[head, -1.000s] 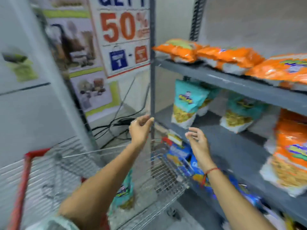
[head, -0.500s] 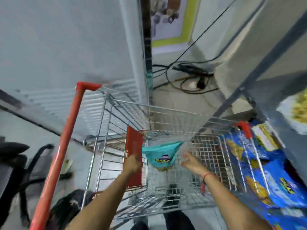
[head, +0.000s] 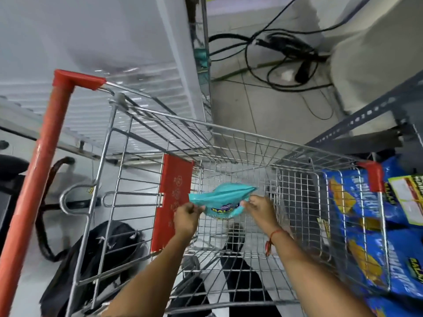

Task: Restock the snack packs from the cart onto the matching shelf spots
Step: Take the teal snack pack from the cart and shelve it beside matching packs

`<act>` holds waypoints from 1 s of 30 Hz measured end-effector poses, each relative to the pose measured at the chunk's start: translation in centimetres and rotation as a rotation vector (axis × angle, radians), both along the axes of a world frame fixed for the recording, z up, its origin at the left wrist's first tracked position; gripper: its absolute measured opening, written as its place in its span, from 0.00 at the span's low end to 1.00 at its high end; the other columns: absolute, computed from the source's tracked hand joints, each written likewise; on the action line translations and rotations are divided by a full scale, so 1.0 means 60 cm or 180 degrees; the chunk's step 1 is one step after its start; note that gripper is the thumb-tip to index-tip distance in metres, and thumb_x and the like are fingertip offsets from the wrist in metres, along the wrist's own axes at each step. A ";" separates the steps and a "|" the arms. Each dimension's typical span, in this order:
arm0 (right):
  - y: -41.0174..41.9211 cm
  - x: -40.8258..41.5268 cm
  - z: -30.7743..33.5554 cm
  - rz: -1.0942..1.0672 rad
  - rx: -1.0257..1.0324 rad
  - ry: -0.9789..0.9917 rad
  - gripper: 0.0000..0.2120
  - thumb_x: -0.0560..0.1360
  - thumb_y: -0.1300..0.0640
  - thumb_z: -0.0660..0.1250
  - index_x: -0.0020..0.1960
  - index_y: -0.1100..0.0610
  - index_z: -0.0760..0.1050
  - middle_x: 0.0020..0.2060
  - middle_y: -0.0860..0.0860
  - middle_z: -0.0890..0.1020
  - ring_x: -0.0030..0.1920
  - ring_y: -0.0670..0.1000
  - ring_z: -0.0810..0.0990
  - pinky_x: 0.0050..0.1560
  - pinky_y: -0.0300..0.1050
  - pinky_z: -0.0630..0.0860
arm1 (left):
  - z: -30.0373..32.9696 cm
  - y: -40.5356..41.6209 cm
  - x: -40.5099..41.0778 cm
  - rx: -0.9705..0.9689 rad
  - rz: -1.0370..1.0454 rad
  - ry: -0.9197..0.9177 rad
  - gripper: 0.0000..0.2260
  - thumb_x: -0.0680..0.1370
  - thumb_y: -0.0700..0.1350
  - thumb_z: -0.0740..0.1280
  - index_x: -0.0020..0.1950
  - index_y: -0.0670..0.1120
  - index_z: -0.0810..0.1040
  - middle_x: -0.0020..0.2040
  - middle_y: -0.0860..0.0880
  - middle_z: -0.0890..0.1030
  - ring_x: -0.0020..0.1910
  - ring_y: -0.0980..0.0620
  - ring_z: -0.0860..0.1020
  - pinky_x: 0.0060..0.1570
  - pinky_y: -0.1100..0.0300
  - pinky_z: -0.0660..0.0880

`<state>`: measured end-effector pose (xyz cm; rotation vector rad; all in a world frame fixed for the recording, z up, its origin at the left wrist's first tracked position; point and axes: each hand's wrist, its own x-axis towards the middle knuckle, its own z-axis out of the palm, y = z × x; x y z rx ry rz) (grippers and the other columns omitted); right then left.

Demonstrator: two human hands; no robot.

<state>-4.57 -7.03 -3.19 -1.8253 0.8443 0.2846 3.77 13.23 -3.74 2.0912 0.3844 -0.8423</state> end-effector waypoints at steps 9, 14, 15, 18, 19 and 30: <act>-0.001 -0.076 0.100 -0.0826 -0.0191 -0.0174 0.11 0.74 0.58 0.69 0.33 0.52 0.77 0.30 0.46 0.82 0.30 0.39 0.79 0.34 0.33 0.73 | 0.089 -0.037 0.016 -0.0566 -0.0985 -0.0492 0.16 0.74 0.46 0.71 0.32 0.37 0.74 0.31 0.50 0.76 0.32 0.55 0.73 0.35 0.59 0.70; -0.006 -0.137 0.236 -0.1303 -0.0707 -0.0692 0.21 0.71 0.64 0.71 0.23 0.47 0.73 0.20 0.37 0.78 0.24 0.35 0.73 0.27 0.24 0.66 | 0.211 -0.088 0.015 -0.1404 -0.1536 -0.0738 0.18 0.75 0.40 0.70 0.26 0.48 0.71 0.25 0.57 0.73 0.29 0.60 0.69 0.32 0.65 0.66; -0.007 -0.149 0.270 -0.1391 -0.0858 -0.0794 0.22 0.71 0.65 0.71 0.22 0.50 0.71 0.18 0.41 0.76 0.23 0.34 0.71 0.26 0.26 0.65 | 0.241 -0.100 0.015 -0.1553 -0.1678 -0.0776 0.18 0.75 0.40 0.69 0.26 0.48 0.72 0.24 0.58 0.73 0.28 0.62 0.70 0.32 0.64 0.66; -0.009 -0.180 0.390 -0.1672 -0.1356 -0.1055 0.20 0.71 0.66 0.71 0.24 0.53 0.72 0.21 0.42 0.73 0.28 0.35 0.71 0.28 0.27 0.63 | 0.349 -0.141 0.020 -0.2071 -0.2172 -0.1175 0.19 0.76 0.40 0.69 0.25 0.49 0.71 0.23 0.57 0.71 0.27 0.63 0.67 0.29 0.64 0.64; -0.012 -0.189 0.434 -0.1709 -0.1641 -0.1138 0.21 0.71 0.65 0.71 0.23 0.51 0.70 0.23 0.39 0.71 0.28 0.37 0.71 0.29 0.26 0.64 | 0.392 -0.155 0.021 -0.2238 -0.2353 -0.1232 0.17 0.76 0.41 0.69 0.27 0.48 0.72 0.27 0.52 0.71 0.29 0.59 0.67 0.31 0.60 0.64; -0.021 -0.324 0.854 -0.2607 -0.1827 -0.2309 0.07 0.73 0.61 0.67 0.44 0.65 0.81 0.46 0.61 0.84 0.43 0.54 0.80 0.46 0.52 0.76 | 0.845 -0.261 -0.071 -0.3485 -0.3016 -0.1207 0.06 0.76 0.42 0.69 0.47 0.39 0.80 0.41 0.45 0.85 0.37 0.52 0.82 0.31 0.66 0.80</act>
